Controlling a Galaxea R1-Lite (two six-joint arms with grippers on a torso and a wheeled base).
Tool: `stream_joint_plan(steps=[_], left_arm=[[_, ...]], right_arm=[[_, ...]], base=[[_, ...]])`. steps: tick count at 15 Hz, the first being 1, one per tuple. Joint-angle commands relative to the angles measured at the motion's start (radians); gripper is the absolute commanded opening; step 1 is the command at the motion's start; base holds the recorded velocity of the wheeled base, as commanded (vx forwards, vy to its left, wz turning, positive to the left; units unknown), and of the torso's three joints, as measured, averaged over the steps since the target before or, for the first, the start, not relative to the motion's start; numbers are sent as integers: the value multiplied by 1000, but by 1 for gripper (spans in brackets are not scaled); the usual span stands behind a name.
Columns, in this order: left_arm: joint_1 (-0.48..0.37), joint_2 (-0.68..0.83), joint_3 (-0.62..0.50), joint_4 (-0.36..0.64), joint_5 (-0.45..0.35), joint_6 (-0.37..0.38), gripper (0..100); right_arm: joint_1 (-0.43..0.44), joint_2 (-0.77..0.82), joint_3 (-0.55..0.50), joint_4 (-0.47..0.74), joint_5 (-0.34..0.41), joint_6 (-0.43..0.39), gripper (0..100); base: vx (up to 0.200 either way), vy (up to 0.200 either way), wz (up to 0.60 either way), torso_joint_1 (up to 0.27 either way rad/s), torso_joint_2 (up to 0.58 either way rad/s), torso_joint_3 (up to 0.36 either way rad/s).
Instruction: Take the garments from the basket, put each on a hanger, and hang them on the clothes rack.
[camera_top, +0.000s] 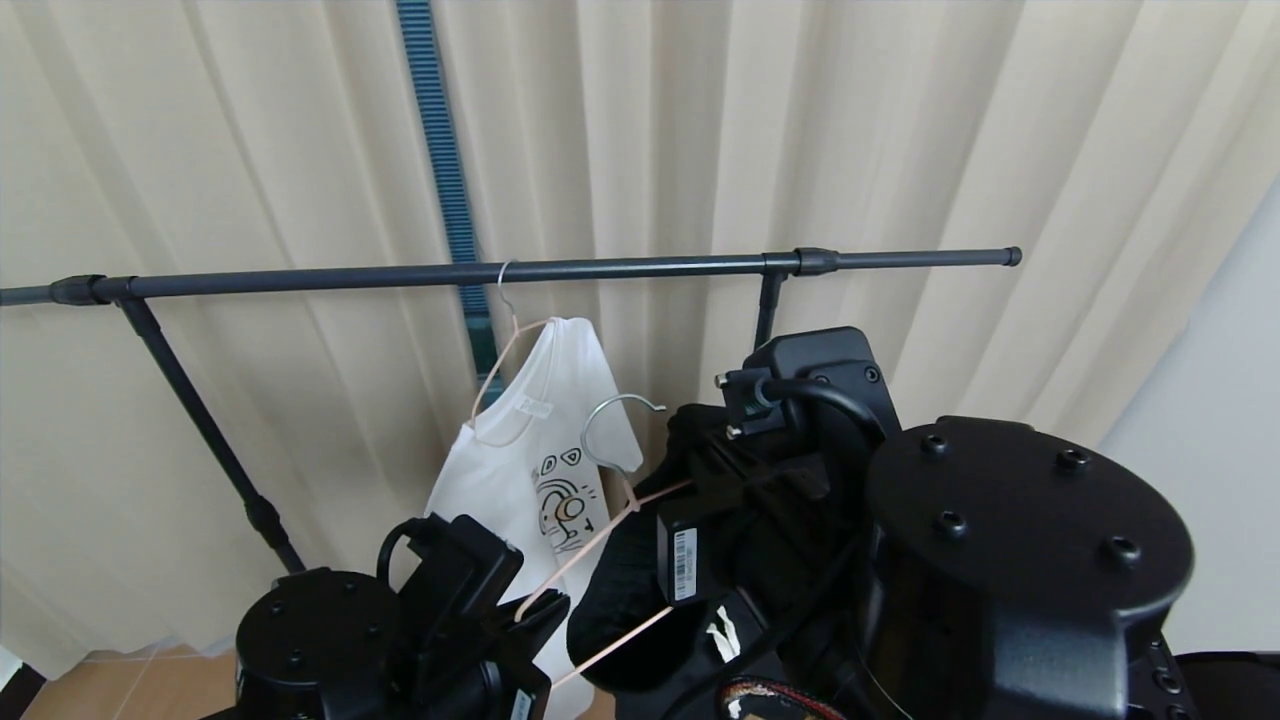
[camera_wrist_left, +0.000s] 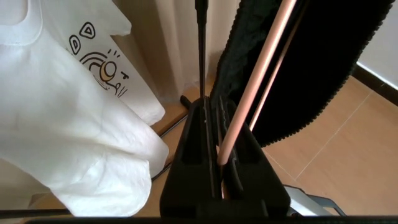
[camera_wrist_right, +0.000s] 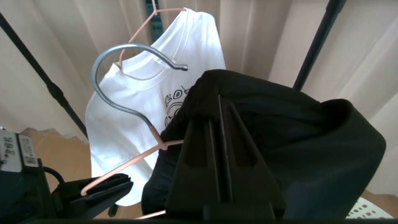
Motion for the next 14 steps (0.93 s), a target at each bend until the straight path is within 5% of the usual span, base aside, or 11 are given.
stream_joint_plan(steps=[1, 11, 12, 14], left_arm=[[0, 0, 5, -13, 0, -1, 0], [-13, 0, 38, -93, -8, -1, 0], [-17, 0, 45, -110, -8, 1, 0], [-20, 0, 51, -120, -8, 2, 0]], right_arm=[[-5, 7, 2, 0, 0, -1, 0], [-40, 20, -4, -4, 3, -1, 0], [-40, 20, -4, -4, 3, -1, 100], [-41, 20, -4, -4, 3, -1, 100]], base=[[0, 0, 0, 0, 0, 0], [0, 0, 0, 0, 0, 0], [0, 0, 0, 0, 0, 0], [0, 0, 0, 0, 0, 0]])
